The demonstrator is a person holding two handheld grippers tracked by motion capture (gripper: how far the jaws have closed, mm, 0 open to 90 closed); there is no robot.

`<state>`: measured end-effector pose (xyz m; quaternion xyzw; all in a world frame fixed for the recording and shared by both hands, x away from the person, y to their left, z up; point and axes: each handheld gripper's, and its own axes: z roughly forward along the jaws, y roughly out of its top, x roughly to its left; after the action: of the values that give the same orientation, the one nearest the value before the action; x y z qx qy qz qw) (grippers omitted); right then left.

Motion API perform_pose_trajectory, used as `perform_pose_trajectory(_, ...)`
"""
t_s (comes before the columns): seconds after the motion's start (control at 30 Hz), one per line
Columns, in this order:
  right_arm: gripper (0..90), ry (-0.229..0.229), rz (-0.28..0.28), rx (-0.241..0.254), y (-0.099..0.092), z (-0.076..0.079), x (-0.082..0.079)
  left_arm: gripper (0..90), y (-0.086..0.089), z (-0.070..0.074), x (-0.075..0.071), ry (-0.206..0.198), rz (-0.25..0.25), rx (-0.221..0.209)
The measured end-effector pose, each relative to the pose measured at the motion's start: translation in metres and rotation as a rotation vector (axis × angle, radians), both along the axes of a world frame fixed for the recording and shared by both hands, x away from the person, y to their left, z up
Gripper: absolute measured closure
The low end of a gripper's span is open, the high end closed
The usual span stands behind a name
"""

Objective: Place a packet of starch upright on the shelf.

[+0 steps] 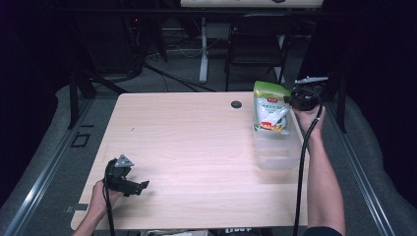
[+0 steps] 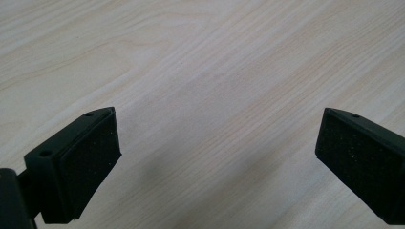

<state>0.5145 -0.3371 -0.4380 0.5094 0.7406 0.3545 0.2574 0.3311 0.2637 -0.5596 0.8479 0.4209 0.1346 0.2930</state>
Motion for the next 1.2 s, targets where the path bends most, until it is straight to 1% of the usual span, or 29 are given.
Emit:
perform_pose_trajectory(0.07, 88.0, 0.010, -0.003, 0.005, -0.002, -0.001, 0.000, 1.1, 0.000, 0.000, 0.000, 0.000, -0.001, 0.000)
perform_pose_trajectory(0.13, 84.1, 0.015, -0.005, 0.006, -0.002, 0.000, -0.001, 1.1, 0.000, 0.000, 0.000, 0.003, 0.002, -0.002)
perform_pose_trajectory(0.2, 74.1, 0.020, -0.017, 0.004, -0.001, 0.003, -0.003, 1.1, 0.000, 0.000, 0.000, 0.004, 0.001, -0.003)
perform_pose_trajectory(0.23, 65.5, 0.027, -0.013, 0.004, -0.002, 0.005, -0.004, 1.1, 0.000, 0.000, 0.000, 0.004, 0.001, -0.003)
perform_pose_trajectory(0.27, 58.4, 0.031, -0.024, 0.002, -0.002, 0.006, -0.006, 1.1, 0.000, 0.000, 0.000, 0.004, 0.000, -0.003)
perform_pose_trajectory(0.3, 52.7, 0.037, -0.035, 0.003, -0.002, 0.009, -0.008, 1.1, 0.000, 0.000, 0.000, 0.004, 0.000, -0.002)
perform_pose_trajectory(0.37, 40.8, 0.048, -0.037, 0.018, -0.003, 0.013, -0.014, 1.1, -0.001, 0.000, 0.000, 0.004, 0.001, -0.002)
perform_pose_trajectory(0.43, 32.4, 0.061, -0.030, 0.036, -0.003, 0.017, -0.021, 1.1, -0.001, 0.000, 0.000, 0.004, -0.003, 0.001)
perform_pose_trajectory(0.5, 26.9, 0.080, -0.021, 0.043, -0.003, 0.022, -0.030, 1.1, -0.001, 0.000, 0.000, 0.004, -0.005, 0.005)
perform_pose_trajectory(0.53, 22.0, 0.080, -0.022, 0.051, -0.002, 0.024, -0.035, 1.1, -0.001, 0.000, 0.000, 0.006, -0.006, 0.005)
perform_pose_trajectory(0.57, 20.0, 0.088, -0.017, 0.053, -0.001, 0.025, -0.039, 1.1, -0.001, 0.000, 0.000, 0.008, -0.007, 0.006)
perform_pose_trajectory(0.6, 18.6, 0.084, -0.012, 0.057, 0.001, 0.025, -0.045, 1.1, -0.001, 0.000, 0.000, 0.004, -0.004, 0.004)
perform_pose_trajectory(0.63, 16.0, 0.091, 0.000, 0.057, 0.002, 0.026, -0.051, 1.1, -0.001, 0.001, 0.000, 0.006, -0.006, 0.005)
perform_pose_trajectory(0.7, 14.6, 0.106, 0.034, 0.065, 0.006, 0.025, -0.062, 1.1, -0.001, 0.001, 0.000, 0.006, -0.007, 0.004)
perform_pose_trajectory(0.73, 12.9, 0.114, 0.040, 0.058, 0.009, 0.025, -0.069, 1.1, -0.001, 0.001, 0.000, 0.006, -0.007, 0.004)
perform_pose_trajectory(0.8, 11.8, 0.117, 0.064, 0.066, 0.014, 0.023, -0.082, 1.1, -0.001, 0.001, 0.000, 0.007, -0.009, 0.004)
perform_pose_trajectory(0.87, 9.2, 0.130, 0.089, 0.074, 0.019, 0.021, -0.094, 1.1, -0.001, 0.001, 0.000, 0.003, -0.009, 0.005)
perform_pose_trajectory(1.0, 6.4, 0.149, 0.116, 0.081, 0.027, 0.012, -0.118, 1.1, -0.002, 0.000, 0.000, 0.005, -0.008, 0.001)
perform_pose_trajectory(1.07, 4.4, 0.156, 0.118, 0.075, 0.031, 0.006, -0.129, 1.1, -0.003, 0.000, 0.000, 0.009, -0.011, 0.002)
perform_pose_trajectory(1.13, 3.7, 0.161, 0.137, 0.079, 0.035, -0.001, -0.141, 1.1, -0.003, 0.000, 0.000, 0.010, -0.017, 0.008)
perform_pose_trajectory(1.17, 3.8, 0.156, 0.136, 0.075, 0.036, -0.005, -0.146, 1.1, -0.004, 0.000, 0.000, 0.011, -0.016, 0.006)
perform_pose_trajectory(1.2, 3.4, 0.162, 0.141, 0.067, 0.038, -0.009, -0.150, 1.1, -0.004, 0.000, 0.000, 0.008, -0.018, 0.013)
